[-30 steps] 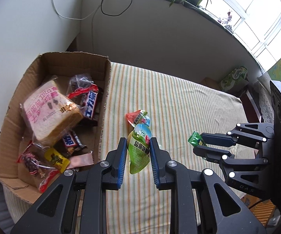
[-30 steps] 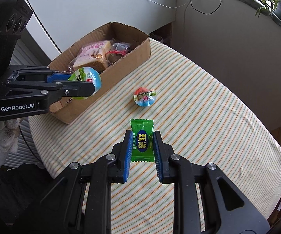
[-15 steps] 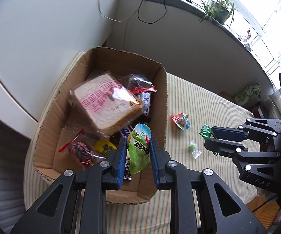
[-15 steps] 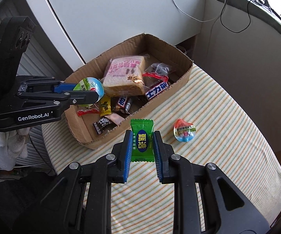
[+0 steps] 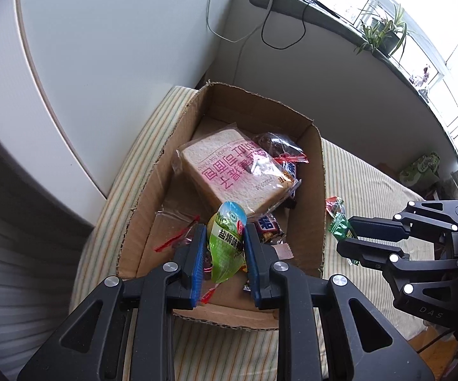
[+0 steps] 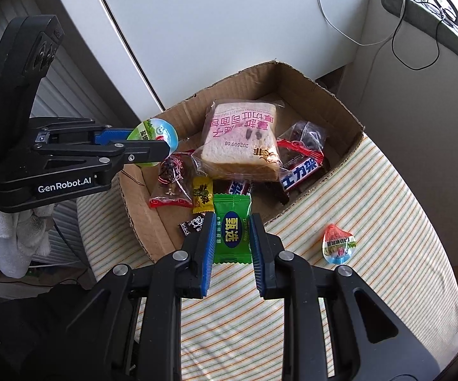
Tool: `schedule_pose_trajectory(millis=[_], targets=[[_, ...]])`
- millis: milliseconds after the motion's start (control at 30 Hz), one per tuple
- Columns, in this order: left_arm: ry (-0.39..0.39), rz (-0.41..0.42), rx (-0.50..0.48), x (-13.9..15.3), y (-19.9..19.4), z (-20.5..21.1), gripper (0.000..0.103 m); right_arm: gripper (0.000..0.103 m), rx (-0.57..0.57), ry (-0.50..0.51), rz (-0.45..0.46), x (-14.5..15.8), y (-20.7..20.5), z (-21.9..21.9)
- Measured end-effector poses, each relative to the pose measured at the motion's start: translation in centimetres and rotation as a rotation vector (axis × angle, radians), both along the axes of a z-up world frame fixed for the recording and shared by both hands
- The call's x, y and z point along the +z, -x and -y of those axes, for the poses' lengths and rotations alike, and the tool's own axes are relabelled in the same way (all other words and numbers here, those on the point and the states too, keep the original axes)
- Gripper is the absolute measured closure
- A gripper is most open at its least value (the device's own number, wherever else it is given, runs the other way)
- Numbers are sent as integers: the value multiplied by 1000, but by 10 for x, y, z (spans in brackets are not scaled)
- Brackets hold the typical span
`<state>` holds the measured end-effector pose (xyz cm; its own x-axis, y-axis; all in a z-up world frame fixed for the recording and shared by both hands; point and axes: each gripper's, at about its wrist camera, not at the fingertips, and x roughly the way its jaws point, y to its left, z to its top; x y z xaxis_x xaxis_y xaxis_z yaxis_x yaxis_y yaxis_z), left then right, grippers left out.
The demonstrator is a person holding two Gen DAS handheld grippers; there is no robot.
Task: Organize snacks
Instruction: 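Carry both items over the box and open both grippers to drop them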
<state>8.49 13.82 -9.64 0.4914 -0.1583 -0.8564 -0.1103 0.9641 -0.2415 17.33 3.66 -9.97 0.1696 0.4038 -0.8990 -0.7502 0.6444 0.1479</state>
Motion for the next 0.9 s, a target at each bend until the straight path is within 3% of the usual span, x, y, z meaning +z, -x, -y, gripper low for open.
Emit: schedule_pose_trajectory(millis=[567,667,800,900], targets=[[-21,-1,8,-3,-4,-11,81,81,21,17,-2,-3,-6,-18],[-28,-1,6,-3,-4,-10,81,76,21,20,9,-2,-7,-18],[-38,-4,8,-4,-5,-10,81,47,18,17,25,2,-7,-18],[-46,-6,11,-4,-6,-9,78,46,22,14,28,3,-6,-18]])
